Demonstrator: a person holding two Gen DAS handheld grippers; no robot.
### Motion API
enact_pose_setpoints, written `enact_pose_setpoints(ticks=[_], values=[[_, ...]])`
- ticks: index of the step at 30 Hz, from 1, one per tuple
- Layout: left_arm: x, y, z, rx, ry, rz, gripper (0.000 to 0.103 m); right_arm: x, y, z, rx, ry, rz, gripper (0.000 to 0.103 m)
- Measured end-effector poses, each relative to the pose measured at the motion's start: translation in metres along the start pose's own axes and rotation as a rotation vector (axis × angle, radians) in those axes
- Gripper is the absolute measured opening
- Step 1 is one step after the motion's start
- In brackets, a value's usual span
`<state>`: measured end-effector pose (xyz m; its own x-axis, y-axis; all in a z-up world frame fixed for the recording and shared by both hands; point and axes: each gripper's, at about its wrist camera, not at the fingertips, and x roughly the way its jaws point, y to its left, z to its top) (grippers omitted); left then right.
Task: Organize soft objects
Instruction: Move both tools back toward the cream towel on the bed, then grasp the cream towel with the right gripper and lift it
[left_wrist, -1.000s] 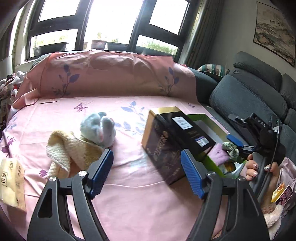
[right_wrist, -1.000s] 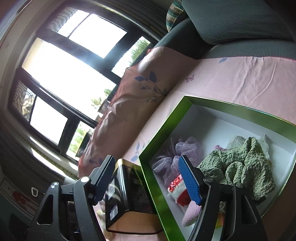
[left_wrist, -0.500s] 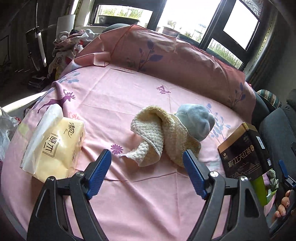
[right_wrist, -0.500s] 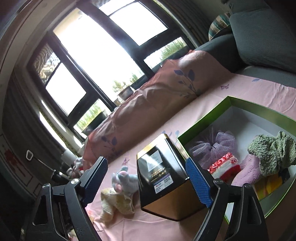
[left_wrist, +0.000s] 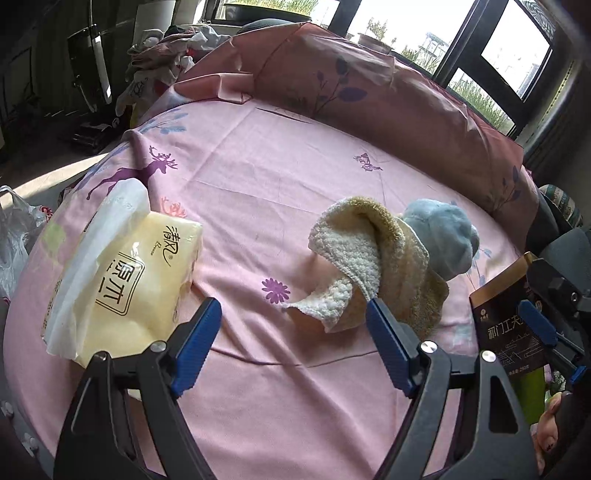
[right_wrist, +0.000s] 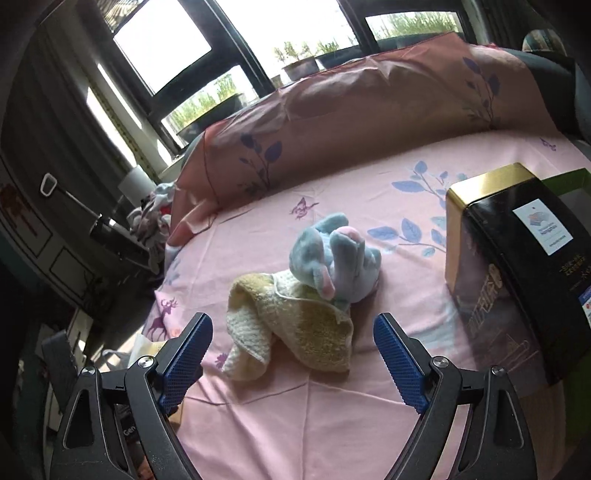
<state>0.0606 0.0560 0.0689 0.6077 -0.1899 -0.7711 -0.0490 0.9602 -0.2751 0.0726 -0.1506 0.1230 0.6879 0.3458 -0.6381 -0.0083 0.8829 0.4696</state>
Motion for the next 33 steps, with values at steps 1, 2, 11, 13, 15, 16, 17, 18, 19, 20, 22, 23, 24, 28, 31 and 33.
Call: enact_pose_setpoints(ticks=[1,2,11,13,15,16,17,18,19,20,22,23,24,28,31,33], values=[[0.003,0.000,0.000,0.002,0.012,0.005,0.080,0.014,0.004,0.003,-0.001,0.034,0.022,0.090],[0.006,0.000,0.000,0.004,0.023,0.004,0.080,0.027,0.008,0.005,-0.005,0.062,0.026,0.090],[0.019,0.007,0.002,-0.008,0.074,0.033,0.080,0.116,0.005,0.002,0.058,0.252,-0.112,0.090],[0.019,0.010,0.003,-0.018,0.071,0.031,0.080,0.129,0.007,0.000,0.064,0.265,-0.118,0.090],[0.019,0.013,0.003,-0.024,0.079,0.050,0.080,0.140,0.008,-0.001,0.049,0.260,-0.155,0.090],[0.020,0.014,0.003,-0.029,0.084,0.056,0.080,0.141,0.011,-0.001,0.032,0.249,-0.175,0.086],[0.020,0.014,0.003,-0.030,0.087,0.054,0.080,0.141,0.013,-0.001,0.019,0.238,-0.200,0.073],[0.020,0.014,0.003,-0.028,0.088,0.048,0.080,0.140,0.016,0.000,-0.002,0.225,-0.225,0.062],[0.019,0.013,0.004,-0.026,0.086,0.043,0.080,0.139,0.017,0.000,-0.028,0.215,-0.236,0.044],[0.019,0.011,0.004,-0.021,0.083,0.038,0.080,0.139,0.016,0.000,-0.037,0.215,-0.231,0.036],[0.019,0.007,0.002,-0.001,0.086,0.042,0.080,0.131,0.009,0.000,-0.026,0.214,-0.190,0.026],[0.021,0.004,0.000,0.011,0.090,0.045,0.080,0.127,0.006,0.000,-0.019,0.228,-0.169,0.023],[0.022,0.001,-0.001,0.026,0.098,0.040,0.080,0.120,0.002,0.000,-0.006,0.238,-0.141,0.023],[0.027,-0.016,-0.007,0.070,0.139,-0.048,0.080,0.093,-0.006,-0.002,0.032,0.276,-0.015,0.023],[0.022,-0.036,-0.015,0.127,0.143,-0.128,0.079,0.074,-0.006,-0.007,0.037,0.297,0.063,0.023],[0.019,-0.048,-0.020,0.159,0.141,-0.172,0.077,0.059,-0.006,-0.010,0.033,0.288,0.097,0.023]])
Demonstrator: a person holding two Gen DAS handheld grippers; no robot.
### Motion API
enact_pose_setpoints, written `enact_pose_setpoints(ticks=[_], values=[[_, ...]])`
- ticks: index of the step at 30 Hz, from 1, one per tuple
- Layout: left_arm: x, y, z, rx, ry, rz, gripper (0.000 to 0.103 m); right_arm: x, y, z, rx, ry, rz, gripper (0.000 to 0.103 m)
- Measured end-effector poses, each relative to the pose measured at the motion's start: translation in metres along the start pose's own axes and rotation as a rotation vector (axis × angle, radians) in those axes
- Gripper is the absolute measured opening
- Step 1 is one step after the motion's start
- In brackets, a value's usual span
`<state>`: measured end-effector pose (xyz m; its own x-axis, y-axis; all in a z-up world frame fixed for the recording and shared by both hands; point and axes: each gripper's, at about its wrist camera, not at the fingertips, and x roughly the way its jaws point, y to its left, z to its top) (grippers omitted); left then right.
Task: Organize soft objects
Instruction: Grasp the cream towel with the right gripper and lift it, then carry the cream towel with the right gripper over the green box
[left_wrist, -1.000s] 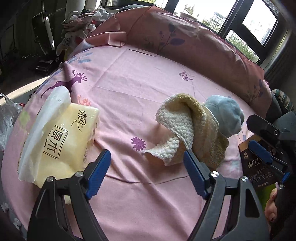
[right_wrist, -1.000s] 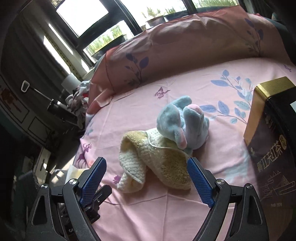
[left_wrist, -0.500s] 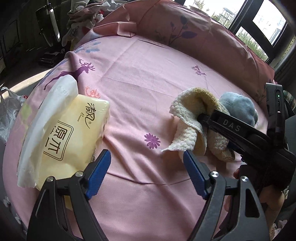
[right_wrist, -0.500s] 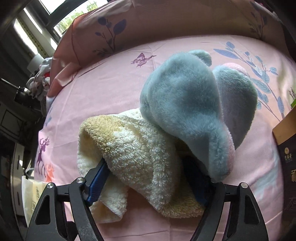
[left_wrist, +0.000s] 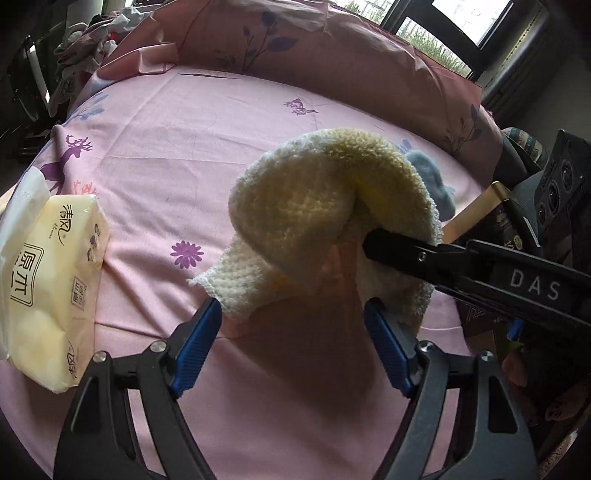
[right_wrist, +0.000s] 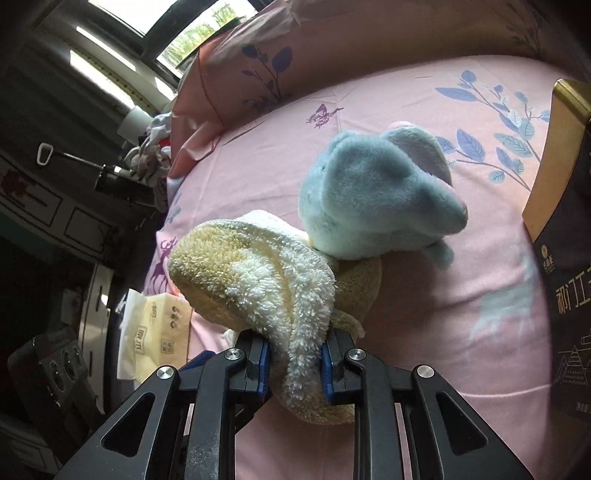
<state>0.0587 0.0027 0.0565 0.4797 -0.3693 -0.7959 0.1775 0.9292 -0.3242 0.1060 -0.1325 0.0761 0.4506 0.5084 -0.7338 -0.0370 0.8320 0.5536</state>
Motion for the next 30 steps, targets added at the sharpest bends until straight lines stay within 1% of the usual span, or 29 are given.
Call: enact_pose_setpoints(ticks=[1,2,4,6,8,10,12,14,16,20,24,27,30], values=[[-0.001,-0.007,-0.002,0.017,0.001,-0.020,0.073,-0.006,0.000,-0.004,-0.001,-0.002,0.012,0.023],[-0.002,-0.014,-0.004,0.027,0.004,-0.041,0.064,-0.011,0.000,-0.008,0.003,0.003,0.033,0.023],[-0.008,-0.028,-0.007,0.055,0.002,-0.090,0.052,-0.023,-0.001,-0.016,0.006,0.001,0.065,0.023],[-0.013,-0.044,-0.013,0.115,-0.029,-0.106,0.047,-0.039,0.000,-0.024,-0.016,-0.049,0.026,0.023],[-0.019,-0.058,-0.018,0.161,-0.048,-0.117,0.043,-0.055,-0.004,-0.030,-0.016,-0.076,0.025,0.023],[-0.025,-0.069,-0.022,0.205,-0.069,-0.144,0.039,-0.069,-0.009,-0.034,-0.010,-0.101,0.029,0.023],[-0.031,-0.079,-0.025,0.241,-0.097,-0.160,0.039,-0.084,-0.013,-0.038,-0.014,-0.124,0.046,0.023],[-0.042,-0.085,-0.027,0.256,-0.130,-0.182,0.038,-0.099,-0.018,-0.038,-0.001,-0.148,0.080,0.023],[-0.053,-0.090,-0.027,0.262,-0.169,-0.205,0.038,-0.114,-0.017,-0.039,-0.017,-0.178,0.102,0.023],[-0.070,-0.104,-0.028,0.281,-0.227,-0.229,0.038,-0.140,-0.012,-0.042,-0.064,-0.244,0.118,0.023],[-0.085,-0.123,-0.029,0.306,-0.264,-0.247,0.038,-0.167,-0.013,-0.049,-0.088,-0.309,0.128,0.023],[-0.092,-0.141,-0.028,0.332,-0.285,-0.261,0.038,-0.190,-0.023,-0.053,-0.083,-0.363,0.146,0.023],[-0.100,-0.169,-0.028,0.394,-0.317,-0.255,0.038,-0.212,-0.037,-0.054,-0.060,-0.421,0.169,0.023]])
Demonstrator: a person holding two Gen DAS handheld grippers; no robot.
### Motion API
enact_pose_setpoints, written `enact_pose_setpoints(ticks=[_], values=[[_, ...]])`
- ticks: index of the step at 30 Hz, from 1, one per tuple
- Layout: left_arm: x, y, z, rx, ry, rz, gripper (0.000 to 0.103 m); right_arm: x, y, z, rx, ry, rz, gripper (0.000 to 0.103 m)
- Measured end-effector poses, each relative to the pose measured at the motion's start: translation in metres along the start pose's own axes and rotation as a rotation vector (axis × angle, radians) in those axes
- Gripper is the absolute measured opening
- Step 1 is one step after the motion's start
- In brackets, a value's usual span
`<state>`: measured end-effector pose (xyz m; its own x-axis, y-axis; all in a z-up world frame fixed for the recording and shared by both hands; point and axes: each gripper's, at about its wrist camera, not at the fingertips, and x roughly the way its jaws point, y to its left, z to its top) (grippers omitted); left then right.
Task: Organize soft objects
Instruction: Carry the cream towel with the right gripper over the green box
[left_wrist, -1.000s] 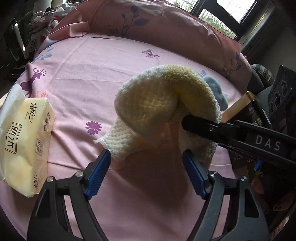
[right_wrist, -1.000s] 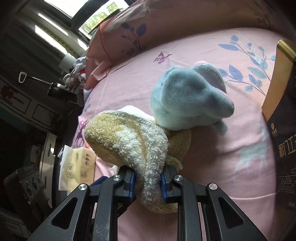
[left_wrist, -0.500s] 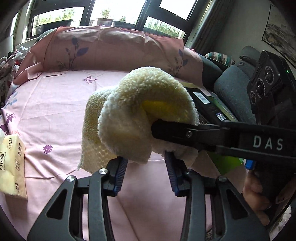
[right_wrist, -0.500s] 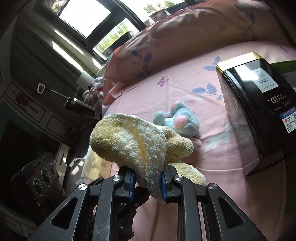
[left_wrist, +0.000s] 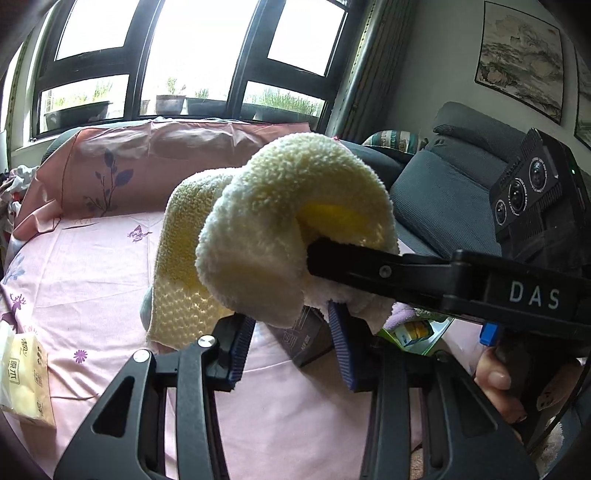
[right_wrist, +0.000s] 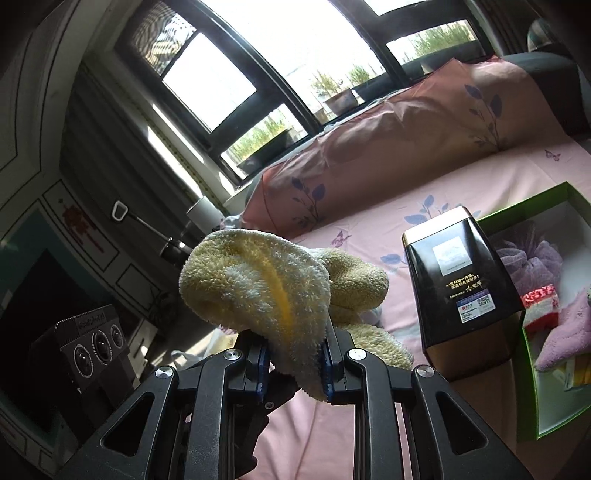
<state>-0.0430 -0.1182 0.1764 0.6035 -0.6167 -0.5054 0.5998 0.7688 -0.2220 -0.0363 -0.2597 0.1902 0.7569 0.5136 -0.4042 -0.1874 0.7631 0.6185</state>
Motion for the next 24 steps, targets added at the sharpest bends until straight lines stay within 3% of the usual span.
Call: enact_pose_setpoints(ticks=[6,13,19,21,24], values=[[0.031,-0.051,0.020,0.098,0.025,-0.038,0.038,-0.045,-0.043,0.012,0.069,-0.109,-0.009,0.024],[0.092,-0.101,0.030,0.168,0.094,-0.102,0.038,-0.082,-0.103,0.018,0.202,-0.232,-0.112,0.024],[0.135,-0.138,0.033,0.228,0.130,-0.125,0.038,-0.101,-0.157,0.014,0.329,-0.347,-0.098,0.024],[0.148,-0.141,0.032,0.218,0.156,-0.116,0.038,-0.097,-0.173,0.013,0.387,-0.353,-0.077,0.024],[0.160,-0.146,0.027,0.214,0.180,-0.104,0.038,-0.092,-0.187,0.013,0.433,-0.333,-0.116,0.024]])
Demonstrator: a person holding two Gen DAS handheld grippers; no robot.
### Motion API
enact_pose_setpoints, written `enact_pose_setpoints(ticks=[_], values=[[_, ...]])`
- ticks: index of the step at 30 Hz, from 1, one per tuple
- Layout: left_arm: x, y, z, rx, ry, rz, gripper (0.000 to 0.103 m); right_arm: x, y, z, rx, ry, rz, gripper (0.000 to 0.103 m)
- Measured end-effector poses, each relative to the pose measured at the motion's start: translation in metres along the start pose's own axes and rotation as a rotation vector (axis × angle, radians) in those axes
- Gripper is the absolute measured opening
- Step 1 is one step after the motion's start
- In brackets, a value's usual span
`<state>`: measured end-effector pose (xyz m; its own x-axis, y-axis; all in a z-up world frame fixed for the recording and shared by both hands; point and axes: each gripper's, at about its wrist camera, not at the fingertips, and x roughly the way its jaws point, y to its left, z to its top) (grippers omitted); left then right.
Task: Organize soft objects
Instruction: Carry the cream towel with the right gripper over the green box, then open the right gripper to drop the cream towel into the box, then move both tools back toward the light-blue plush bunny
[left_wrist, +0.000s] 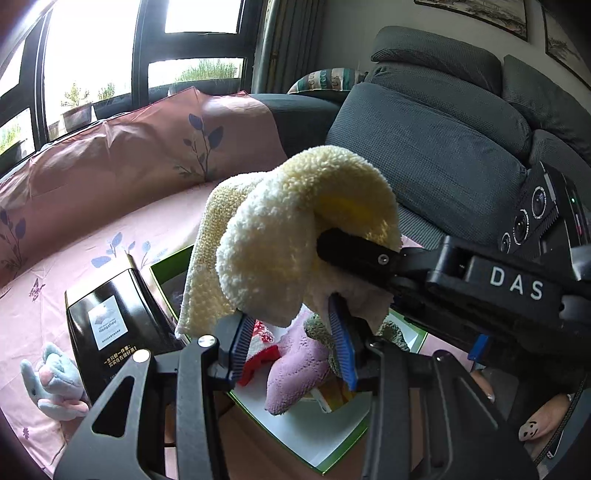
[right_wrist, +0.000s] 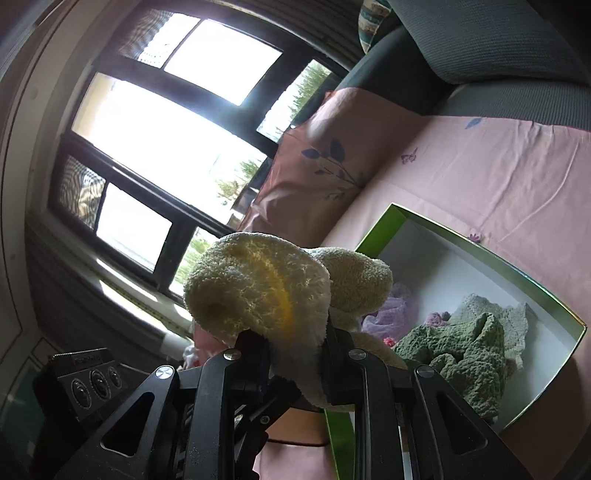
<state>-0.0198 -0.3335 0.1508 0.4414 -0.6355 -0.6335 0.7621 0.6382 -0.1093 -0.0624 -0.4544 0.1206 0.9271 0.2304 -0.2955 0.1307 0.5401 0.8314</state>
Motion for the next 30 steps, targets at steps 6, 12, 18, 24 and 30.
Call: enact_pose_setpoints(ticks=[6,12,18,24,30], values=[[-0.004,0.010,-0.003,-0.037,0.010,-0.009,0.038,0.005,-0.007,0.001,0.030,0.032,-0.065,0.048],[-0.043,0.036,-0.005,-0.092,-0.049,0.018,0.041,-0.006,0.007,-0.004,-0.016,0.002,-0.023,0.075],[-0.088,0.084,-0.022,-0.175,-0.103,0.109,0.058,-0.001,0.033,-0.014,-0.151,-0.016,-0.179,0.078],[-0.122,0.150,-0.056,-0.316,-0.153,0.306,0.075,0.012,0.054,-0.024,-0.252,-0.006,-0.245,0.078],[-0.127,0.212,-0.099,-0.420,-0.089,0.428,0.076,0.031,0.082,-0.045,-0.357,0.033,-0.299,0.078]])
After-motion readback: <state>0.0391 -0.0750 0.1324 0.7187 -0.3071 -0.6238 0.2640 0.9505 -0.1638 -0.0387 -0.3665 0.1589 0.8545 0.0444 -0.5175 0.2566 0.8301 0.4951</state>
